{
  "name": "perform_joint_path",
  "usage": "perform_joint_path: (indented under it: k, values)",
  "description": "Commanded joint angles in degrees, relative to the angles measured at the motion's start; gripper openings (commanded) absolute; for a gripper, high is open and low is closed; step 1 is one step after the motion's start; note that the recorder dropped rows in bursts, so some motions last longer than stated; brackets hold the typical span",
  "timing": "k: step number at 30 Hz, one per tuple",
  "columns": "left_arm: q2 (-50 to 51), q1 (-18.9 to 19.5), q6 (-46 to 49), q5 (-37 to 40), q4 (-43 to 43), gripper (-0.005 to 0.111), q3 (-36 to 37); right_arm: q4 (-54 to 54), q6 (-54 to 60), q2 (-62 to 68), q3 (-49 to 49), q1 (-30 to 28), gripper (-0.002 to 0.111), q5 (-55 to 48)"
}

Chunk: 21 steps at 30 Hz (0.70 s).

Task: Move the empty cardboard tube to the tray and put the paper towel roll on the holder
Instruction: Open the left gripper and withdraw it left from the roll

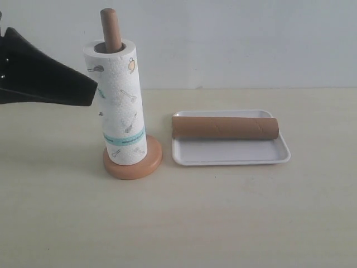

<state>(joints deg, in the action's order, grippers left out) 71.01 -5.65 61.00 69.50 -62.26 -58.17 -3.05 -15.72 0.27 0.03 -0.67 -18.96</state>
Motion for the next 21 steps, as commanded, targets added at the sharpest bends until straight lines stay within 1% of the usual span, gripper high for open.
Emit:
perform_joint_path:
  k: [1,2,8,9,12,15,17,21]
  values:
    - [-4.33,-0.17,0.59,0.46,-4.1,0.09,3.91,-0.31,0.01,-0.27,-0.03,-0.39,0.0,0.48]
    - [-5.25,-0.17,0.72,0.46,-4.9,0.082,4.8,-0.31,0.01,-0.27,-0.03,-0.39,0.0,0.48]
    - [-12.23,-0.17,1.99,0.46,-9.44,0.011,12.79,-0.31,0.01,-0.27,-0.03,-0.39,0.0,0.48]
    - [-13.55,-0.17,3.72,0.46,-10.55,0.004,14.64,-0.31,0.01,-0.27,-0.03,-0.39,0.0,0.48]
    - [-17.63,-0.17,7.31,0.46,-16.58,0.005,20.13,-0.31,0.01,-0.27,-0.03,-0.39,0.0,0.48]
    - [-22.52,-0.17,16.03,0.46,-25.92,0.005,25.13,-0.31,0.01,-0.27,-0.03,-0.39,0.0,0.48]
    - [-25.5,-0.17,19.82,0.46,-29.92,0.005,28.13,-0.31,0.01,-0.27,-0.03,-0.39,0.0,0.48]
    - [-30.58,-0.17,20.23,0.46,-29.51,0.005,31.77,-0.31,0.01,-0.27,-0.03,-0.39,0.0,0.48]
